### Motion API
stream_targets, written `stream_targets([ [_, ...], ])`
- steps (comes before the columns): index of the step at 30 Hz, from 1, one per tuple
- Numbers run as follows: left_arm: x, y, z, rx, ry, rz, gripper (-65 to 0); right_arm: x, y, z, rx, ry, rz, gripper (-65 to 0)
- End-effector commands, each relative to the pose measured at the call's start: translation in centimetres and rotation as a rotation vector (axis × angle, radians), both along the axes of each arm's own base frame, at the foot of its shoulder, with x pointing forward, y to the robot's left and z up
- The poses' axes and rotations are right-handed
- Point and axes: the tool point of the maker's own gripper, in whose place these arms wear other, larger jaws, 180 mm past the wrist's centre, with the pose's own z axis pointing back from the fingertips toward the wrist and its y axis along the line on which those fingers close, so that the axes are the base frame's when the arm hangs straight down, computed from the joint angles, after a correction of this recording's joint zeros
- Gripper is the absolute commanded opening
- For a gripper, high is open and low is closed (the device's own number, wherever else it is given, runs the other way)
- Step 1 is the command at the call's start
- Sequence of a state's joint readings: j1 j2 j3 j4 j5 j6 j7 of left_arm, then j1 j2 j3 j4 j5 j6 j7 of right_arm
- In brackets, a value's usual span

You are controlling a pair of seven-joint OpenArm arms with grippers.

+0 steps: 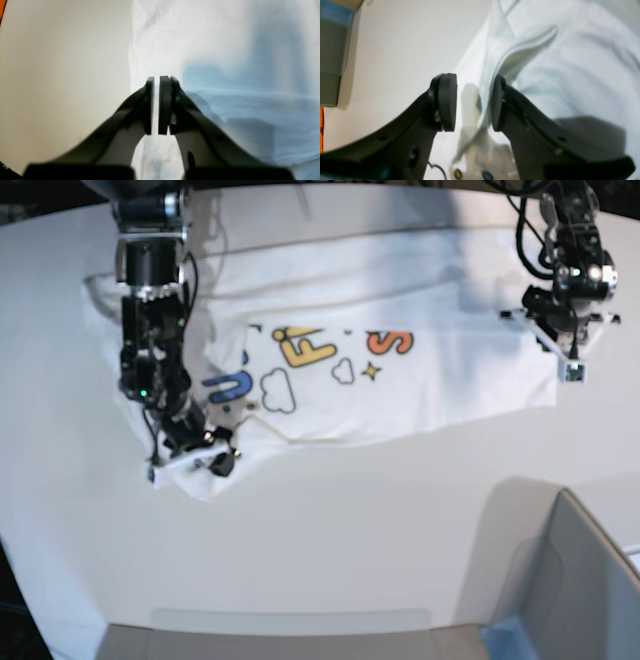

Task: Layout the t-shirt on the table in an organized manner, then fold the t-shirt properly
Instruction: 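Move the right gripper down to the shirt's hem corner and grasp it, then move the left gripper to the hem corner beside it and grasp it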

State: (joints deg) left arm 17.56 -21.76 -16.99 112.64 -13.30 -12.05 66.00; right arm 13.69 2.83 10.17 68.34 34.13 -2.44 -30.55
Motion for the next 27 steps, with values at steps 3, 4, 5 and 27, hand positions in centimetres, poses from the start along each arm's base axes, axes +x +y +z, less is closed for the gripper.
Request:
stream_targets([
  [3, 0.8, 0.4, 1.1, 0.022, -0.04, -0.008, -61.3, 2.0, -0.4, 1.6, 0.005, -0.052, -0.012, -42.7],
  [4, 1.4, 0.4, 1.5, 0.022, -0.057, -0.008, -61.2, 2.2, -0.6, 1.3, 0.004, -0.052, -0.024, -42.7],
  [5, 2.3, 0.4, 2.2, 0.023, -0.085, -0.006, -60.6, 2.2, -0.8, 0.9, 0.002, -0.048, -0.032, -42.7],
  [27, 10.3, 6.1, -1.1, -0.003, -0.09, 0.081, -34.4, 0.6, -2.1, -0.2, -0.023, -0.037, -0.044, -42.7],
])
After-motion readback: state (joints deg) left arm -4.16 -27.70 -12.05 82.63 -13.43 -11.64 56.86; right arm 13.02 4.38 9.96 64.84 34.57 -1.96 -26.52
